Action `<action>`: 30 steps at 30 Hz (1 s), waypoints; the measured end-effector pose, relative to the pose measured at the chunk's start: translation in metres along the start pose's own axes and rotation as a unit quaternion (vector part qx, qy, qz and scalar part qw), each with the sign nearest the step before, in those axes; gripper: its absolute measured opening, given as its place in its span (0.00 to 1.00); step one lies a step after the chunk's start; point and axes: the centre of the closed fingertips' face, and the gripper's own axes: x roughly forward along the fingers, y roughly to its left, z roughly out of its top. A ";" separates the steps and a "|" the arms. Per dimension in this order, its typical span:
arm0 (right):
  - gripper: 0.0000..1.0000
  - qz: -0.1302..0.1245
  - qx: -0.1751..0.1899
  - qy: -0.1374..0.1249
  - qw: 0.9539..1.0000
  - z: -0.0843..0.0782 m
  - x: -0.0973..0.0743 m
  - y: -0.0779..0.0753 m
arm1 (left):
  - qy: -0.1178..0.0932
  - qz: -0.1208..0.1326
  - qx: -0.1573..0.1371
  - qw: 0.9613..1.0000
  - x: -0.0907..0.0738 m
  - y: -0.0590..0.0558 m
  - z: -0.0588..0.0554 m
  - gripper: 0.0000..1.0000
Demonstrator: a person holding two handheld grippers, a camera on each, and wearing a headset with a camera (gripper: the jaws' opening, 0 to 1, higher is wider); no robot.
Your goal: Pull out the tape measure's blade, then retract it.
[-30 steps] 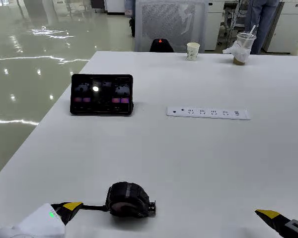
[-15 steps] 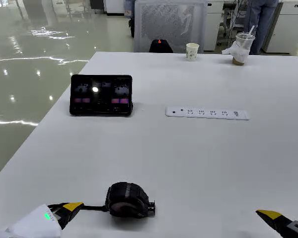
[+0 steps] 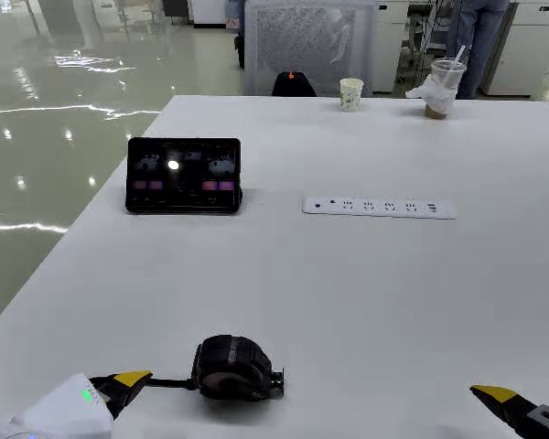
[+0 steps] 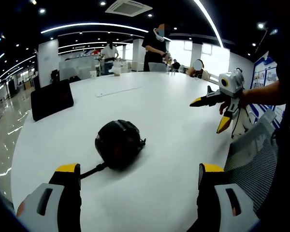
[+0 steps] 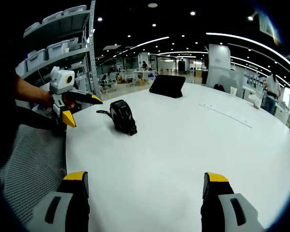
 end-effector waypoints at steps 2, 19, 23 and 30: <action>0.99 0.000 0.001 0.000 1.000 0.000 0.000 0.000 | 0.000 0.002 0.001 1.000 0.000 0.001 0.000 0.99; 0.99 -0.003 0.004 -0.002 1.000 0.001 -0.003 -0.002 | 0.001 0.010 -0.005 1.000 -0.003 0.007 0.002 0.97; 0.99 -0.003 0.004 -0.001 1.000 0.001 -0.003 -0.002 | 0.004 0.006 -0.002 1.000 -0.003 0.005 0.001 0.99; 0.99 -0.004 0.003 -0.002 1.000 0.003 -0.003 -0.002 | 0.006 0.007 0.000 1.000 -0.004 0.007 -0.001 0.99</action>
